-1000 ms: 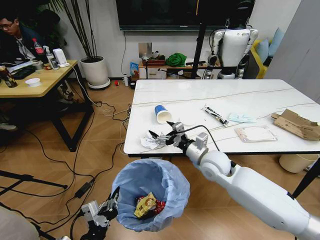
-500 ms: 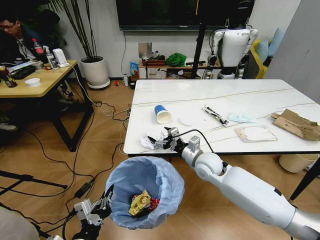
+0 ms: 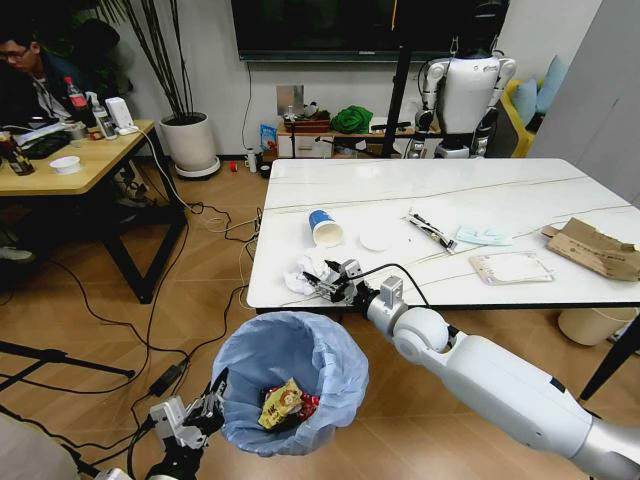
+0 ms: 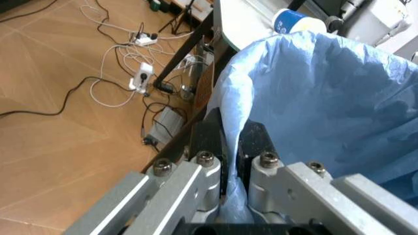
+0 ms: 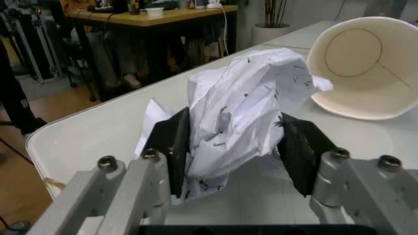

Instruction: Pick up the trash bin and place the trash from the table into it.

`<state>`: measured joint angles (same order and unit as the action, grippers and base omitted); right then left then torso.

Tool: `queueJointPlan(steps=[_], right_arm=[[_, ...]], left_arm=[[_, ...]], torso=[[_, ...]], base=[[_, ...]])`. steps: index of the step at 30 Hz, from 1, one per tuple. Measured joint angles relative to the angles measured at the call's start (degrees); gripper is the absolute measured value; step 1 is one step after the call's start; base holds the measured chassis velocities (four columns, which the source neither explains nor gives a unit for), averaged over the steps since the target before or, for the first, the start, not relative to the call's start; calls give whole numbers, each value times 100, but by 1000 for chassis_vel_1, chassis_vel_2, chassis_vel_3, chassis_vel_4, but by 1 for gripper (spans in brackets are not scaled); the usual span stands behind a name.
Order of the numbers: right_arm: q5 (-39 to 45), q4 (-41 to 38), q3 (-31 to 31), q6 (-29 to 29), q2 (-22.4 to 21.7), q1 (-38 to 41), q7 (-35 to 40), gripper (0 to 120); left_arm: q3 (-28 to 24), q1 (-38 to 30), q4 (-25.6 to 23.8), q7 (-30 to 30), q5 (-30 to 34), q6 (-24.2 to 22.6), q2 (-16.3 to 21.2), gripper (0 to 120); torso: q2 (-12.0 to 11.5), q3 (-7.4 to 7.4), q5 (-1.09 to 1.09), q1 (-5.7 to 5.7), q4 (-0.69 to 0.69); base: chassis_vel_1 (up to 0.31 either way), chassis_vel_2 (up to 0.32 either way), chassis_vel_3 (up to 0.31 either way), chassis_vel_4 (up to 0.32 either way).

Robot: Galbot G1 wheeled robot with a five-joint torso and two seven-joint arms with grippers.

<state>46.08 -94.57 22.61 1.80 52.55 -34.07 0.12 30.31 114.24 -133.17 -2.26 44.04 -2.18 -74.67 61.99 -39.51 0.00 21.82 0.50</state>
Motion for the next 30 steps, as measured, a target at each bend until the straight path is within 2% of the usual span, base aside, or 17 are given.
queueJointPlan(steps=[7,10,12,14,18,20,21,22,24,26,27,29,30], right_arm=[[11,9,46,-73,-51,5,-13,15],[26,13,38,-92,-58,5,-15,11],[75,12,-8,-117,-94,21,-26,0],[139,-33,-83,-148,-156,60,-43,0],[507,-786,-479,-284,-768,297,-379,0],[568,-913,-533,-298,-870,301,-430,0],[739,-1311,-716,-337,-1207,271,-589,0],[860,-1667,-877,-382,-1523,189,-732,0],[906,-1866,-949,-411,-1691,134,-801,0],[956,-2616,-1250,-517,-2308,-192,-1016,0],[956,-2616,-1250,-517,-2308,-192,-1016,0],[906,-3114,-1367,-560,-2669,-463,-1129,0],[827,-3251,-1351,-585,-2761,-583,-1160,0]], left_arm=[[-48,-61,52,-10,40,5,34,0],[-67,-82,69,-18,45,5,35,0],[-112,-113,100,-32,45,6,35,0],[-166,-137,131,-52,45,6,41,0],[-413,-276,277,-129,52,6,149,0],[-459,-306,300,-145,52,6,156,0],[-582,-382,368,-182,52,7,174,0],[-686,-454,424,-203,53,8,196,0],[-740,-494,453,-208,58,8,217,0],[-905,-676,603,-226,108,9,319,0],[-905,-676,603,-226,108,9,319,0],[-1009,-798,706,-225,166,25,323,0],[-1061,-848,743,-222,188,31,299,0]], torso=[[0,0,0,0,0],[0,0,0,0,0],[0,0,1,0,0],[0,0,1,0,0],[0,0,1,0,-1],[0,0,1,0,-2],[0,0,1,0,-2],[0,0,0,0,0],[0,0,1,0,0],[1,0,0,-2,4],[1,0,0,-2,4],[1,1,-2,-2,5],[1,1,1,-2,1]], base=[[0,0,0,0],[0,0,0,0],[0,0,0,0],[0,0,0,0],[0,0,0,0],[0,0,0,0],[0,0,0,0],[0,0,0,0],[0,0,0,0],[0,0,0,0],[0,0,0,0],[0,0,0,0],[0,0,0,0]])
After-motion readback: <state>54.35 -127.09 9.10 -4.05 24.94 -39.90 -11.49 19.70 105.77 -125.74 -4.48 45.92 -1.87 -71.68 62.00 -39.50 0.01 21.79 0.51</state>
